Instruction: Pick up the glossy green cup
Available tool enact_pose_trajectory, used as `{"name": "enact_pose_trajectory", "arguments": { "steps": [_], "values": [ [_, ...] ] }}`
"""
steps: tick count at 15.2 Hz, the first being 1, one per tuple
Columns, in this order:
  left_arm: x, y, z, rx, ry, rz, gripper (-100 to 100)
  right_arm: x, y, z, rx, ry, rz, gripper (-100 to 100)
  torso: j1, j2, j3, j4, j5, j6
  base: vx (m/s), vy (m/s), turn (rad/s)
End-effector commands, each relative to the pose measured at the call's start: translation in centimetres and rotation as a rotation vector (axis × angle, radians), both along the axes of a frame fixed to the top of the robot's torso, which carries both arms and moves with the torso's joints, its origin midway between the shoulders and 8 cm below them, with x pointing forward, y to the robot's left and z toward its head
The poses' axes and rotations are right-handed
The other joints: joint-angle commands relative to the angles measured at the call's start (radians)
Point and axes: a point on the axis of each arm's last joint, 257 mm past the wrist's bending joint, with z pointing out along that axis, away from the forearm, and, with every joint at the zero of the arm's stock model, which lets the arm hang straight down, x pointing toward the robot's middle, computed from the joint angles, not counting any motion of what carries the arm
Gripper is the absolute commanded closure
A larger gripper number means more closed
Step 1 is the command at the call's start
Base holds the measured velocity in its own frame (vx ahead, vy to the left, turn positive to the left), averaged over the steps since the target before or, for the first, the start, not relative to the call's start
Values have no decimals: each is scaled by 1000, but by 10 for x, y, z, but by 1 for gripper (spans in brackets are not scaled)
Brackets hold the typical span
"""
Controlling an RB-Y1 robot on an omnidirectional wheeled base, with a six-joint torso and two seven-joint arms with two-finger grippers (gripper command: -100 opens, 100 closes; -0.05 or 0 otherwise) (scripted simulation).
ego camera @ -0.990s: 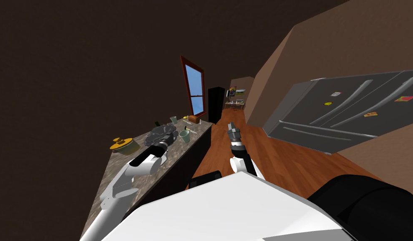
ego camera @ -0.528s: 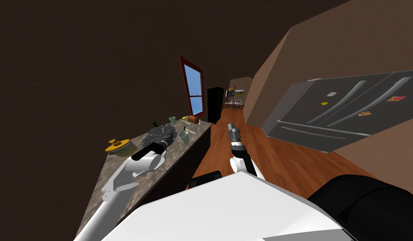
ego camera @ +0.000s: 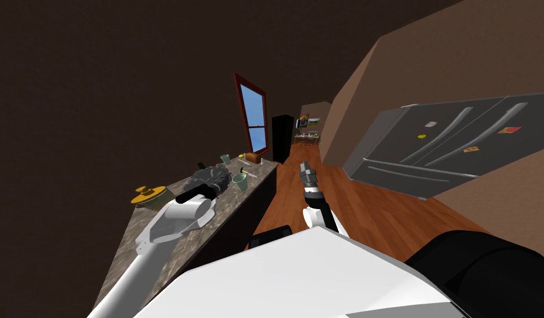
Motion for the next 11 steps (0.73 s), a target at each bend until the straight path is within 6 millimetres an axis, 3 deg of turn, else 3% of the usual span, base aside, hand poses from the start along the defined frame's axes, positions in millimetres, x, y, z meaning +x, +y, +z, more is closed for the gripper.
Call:
{"name": "enact_pose_trajectory", "arguments": {
  "steps": [1, 11],
  "values": [
    [-1, 3, -5, 12, 41, -1, -100, 0, 0, 0, 0, 0, 0, 0, 0, 0, 0, 0, 0, 0, 14, -11, -47],
    [-5, 13, -21, 54, 200, -12, -100, 0, 0, 0, 0, 0, 0, 0, 0, 0, 0, 0, 0, 0, 14, -9, -30]
  ]
}}
